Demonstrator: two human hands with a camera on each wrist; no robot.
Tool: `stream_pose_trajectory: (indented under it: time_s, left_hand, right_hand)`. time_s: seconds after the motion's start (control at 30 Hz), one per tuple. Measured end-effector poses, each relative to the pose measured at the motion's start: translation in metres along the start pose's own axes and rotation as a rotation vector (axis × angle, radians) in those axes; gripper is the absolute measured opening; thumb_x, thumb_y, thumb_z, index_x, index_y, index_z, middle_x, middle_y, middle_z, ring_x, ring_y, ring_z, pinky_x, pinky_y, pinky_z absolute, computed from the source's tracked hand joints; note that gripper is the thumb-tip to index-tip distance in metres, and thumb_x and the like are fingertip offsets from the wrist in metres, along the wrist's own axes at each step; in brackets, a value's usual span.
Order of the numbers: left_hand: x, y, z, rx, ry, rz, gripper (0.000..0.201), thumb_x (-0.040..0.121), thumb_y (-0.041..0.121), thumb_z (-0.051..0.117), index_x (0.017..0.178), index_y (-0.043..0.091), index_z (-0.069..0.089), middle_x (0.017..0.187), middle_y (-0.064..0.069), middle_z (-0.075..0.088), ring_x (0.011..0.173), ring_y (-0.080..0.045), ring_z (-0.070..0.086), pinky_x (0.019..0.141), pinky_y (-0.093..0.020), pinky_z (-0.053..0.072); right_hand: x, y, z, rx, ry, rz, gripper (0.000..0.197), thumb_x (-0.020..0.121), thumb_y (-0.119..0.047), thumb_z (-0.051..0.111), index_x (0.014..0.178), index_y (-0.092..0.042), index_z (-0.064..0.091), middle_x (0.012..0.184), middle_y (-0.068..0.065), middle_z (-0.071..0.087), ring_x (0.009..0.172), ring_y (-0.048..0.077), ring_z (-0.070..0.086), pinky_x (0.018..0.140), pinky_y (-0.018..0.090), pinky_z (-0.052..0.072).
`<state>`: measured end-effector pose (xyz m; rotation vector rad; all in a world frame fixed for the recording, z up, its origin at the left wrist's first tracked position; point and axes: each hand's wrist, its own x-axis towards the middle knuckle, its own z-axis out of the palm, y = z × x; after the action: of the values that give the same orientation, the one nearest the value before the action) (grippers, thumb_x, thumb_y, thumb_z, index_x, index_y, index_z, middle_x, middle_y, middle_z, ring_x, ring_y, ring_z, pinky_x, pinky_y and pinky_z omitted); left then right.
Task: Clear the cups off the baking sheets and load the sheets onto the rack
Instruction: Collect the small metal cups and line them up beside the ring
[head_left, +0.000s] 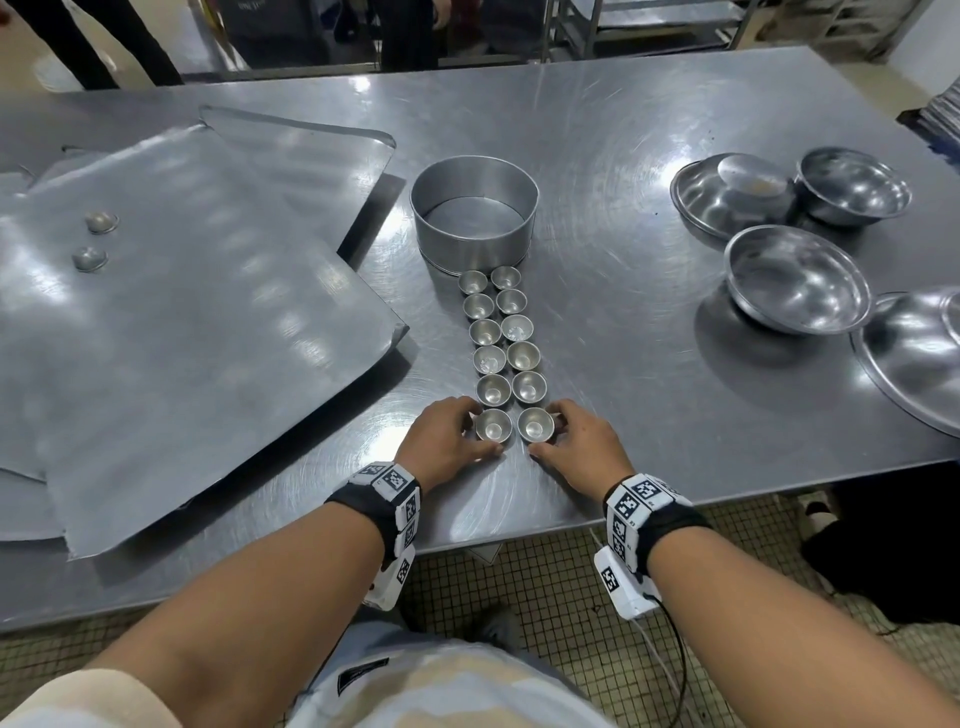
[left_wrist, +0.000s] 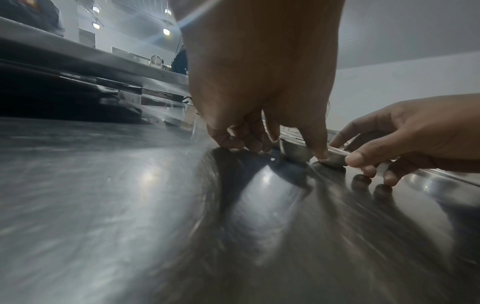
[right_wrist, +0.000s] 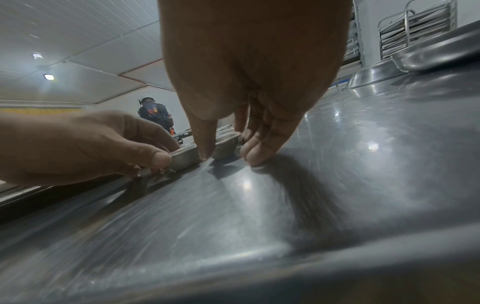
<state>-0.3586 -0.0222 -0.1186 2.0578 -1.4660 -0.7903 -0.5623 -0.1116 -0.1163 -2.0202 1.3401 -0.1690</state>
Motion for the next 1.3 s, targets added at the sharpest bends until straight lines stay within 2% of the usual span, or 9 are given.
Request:
stream_pose_trajectory:
  time_s: [0.13, 0.4, 0.67, 0.9, 1.0, 1.1, 1.17, 1.23, 1.3]
  left_hand:
    - [0.0, 0.003, 0.001, -0.005, 0.004, 0.002, 0.039, 0.07, 0.051, 0.086, 0.087, 0.025, 0.063, 0.081, 0.008, 0.058, 0.072, -0.007, 0.054, 0.062, -0.027, 0.038]
    - [0.0, 0.005, 0.003, -0.004, 0.027, 0.026, 0.044, 0.071, 0.05, 0.085, 0.1, 0.021, 0.071, 0.084, 0.01, 0.06, 0.075, -0.004, 0.055, 0.064, -0.026, 0.038]
    - [0.001, 0.005, 0.002, 0.006, 0.022, 0.037, 0.042, 0.073, 0.05, 0.084, 0.1, 0.022, 0.068, 0.085, 0.011, 0.059, 0.074, -0.002, 0.053, 0.063, -0.024, 0.037]
    - [0.002, 0.007, -0.007, -0.009, -0.033, 0.012, 0.041, 0.075, 0.056, 0.081, 0.102, 0.031, 0.061, 0.084, 0.016, 0.058, 0.076, 0.0, 0.055, 0.063, -0.022, 0.038]
    - [0.007, 0.007, -0.019, 0.023, -0.018, 0.007, 0.045, 0.083, 0.052, 0.073, 0.115, 0.022, 0.065, 0.093, 0.005, 0.064, 0.084, -0.013, 0.061, 0.068, -0.027, 0.041]
    - [0.014, 0.011, -0.041, 0.059, 0.002, 0.026, 0.036, 0.087, 0.047, 0.07, 0.111, 0.021, 0.068, 0.095, 0.003, 0.068, 0.087, -0.016, 0.064, 0.073, -0.03, 0.046]
    - [0.019, 0.013, -0.063, 0.075, 0.008, 0.047, 0.033, 0.09, 0.045, 0.068, 0.111, 0.02, 0.068, 0.096, 0.003, 0.07, 0.084, -0.014, 0.065, 0.093, -0.032, 0.046]
    - [0.023, 0.009, -0.091, 0.114, 0.007, 0.071, 0.031, 0.092, 0.043, 0.066, 0.111, 0.019, 0.068, 0.095, 0.003, 0.071, 0.082, -0.011, 0.064, 0.111, -0.029, 0.032]
    - [0.022, 0.003, -0.124, 0.143, -0.002, 0.064, 0.031, 0.093, 0.042, 0.065, 0.113, 0.019, 0.069, 0.099, 0.003, 0.071, 0.088, -0.014, 0.065, 0.099, -0.028, 0.044]
  right_hand:
    - [0.001, 0.0, 0.0, 0.008, 0.008, -0.008, 0.046, 0.078, -0.037, 0.08, 0.118, -0.027, 0.06, 0.109, -0.006, 0.068, 0.1, 0.015, 0.063, 0.089, 0.031, 0.05]
    - [0.002, -0.001, 0.0, 0.012, 0.015, -0.007, 0.046, 0.078, -0.038, 0.08, 0.118, -0.028, 0.06, 0.109, -0.005, 0.068, 0.1, 0.015, 0.063, 0.091, 0.034, 0.052]
    - [0.001, -0.002, 0.0, 0.012, 0.016, -0.013, 0.047, 0.078, -0.037, 0.08, 0.12, -0.028, 0.059, 0.112, -0.004, 0.068, 0.1, 0.014, 0.063, 0.09, 0.032, 0.052]
    - [0.0, -0.008, -0.013, 0.023, 0.054, 0.036, 0.05, 0.082, -0.054, 0.072, 0.125, -0.03, 0.059, 0.107, -0.009, 0.063, 0.097, 0.011, 0.06, 0.089, 0.033, 0.052]
    - [0.01, -0.019, -0.024, -0.023, 0.132, 0.017, 0.038, 0.088, -0.053, 0.066, 0.116, -0.027, 0.065, 0.101, -0.007, 0.067, 0.093, 0.015, 0.062, 0.084, 0.032, 0.051]
    - [0.03, -0.043, -0.032, -0.026, 0.201, -0.042, 0.03, 0.088, -0.051, 0.063, 0.105, -0.027, 0.069, 0.094, -0.006, 0.07, 0.09, 0.02, 0.066, 0.083, 0.033, 0.053]
    - [0.044, -0.068, -0.035, -0.021, 0.224, -0.08, 0.027, 0.087, -0.051, 0.062, 0.099, -0.028, 0.07, 0.091, -0.005, 0.07, 0.088, 0.021, 0.066, 0.082, 0.035, 0.053]
    - [0.057, -0.098, -0.035, -0.025, 0.224, -0.131, 0.026, 0.087, -0.049, 0.063, 0.1, -0.028, 0.07, 0.093, -0.004, 0.071, 0.088, 0.021, 0.065, 0.081, 0.035, 0.053]
    - [0.071, -0.131, -0.031, -0.049, 0.195, -0.186, 0.026, 0.087, -0.049, 0.062, 0.103, -0.029, 0.068, 0.095, -0.005, 0.071, 0.09, 0.021, 0.065, 0.081, 0.034, 0.051]
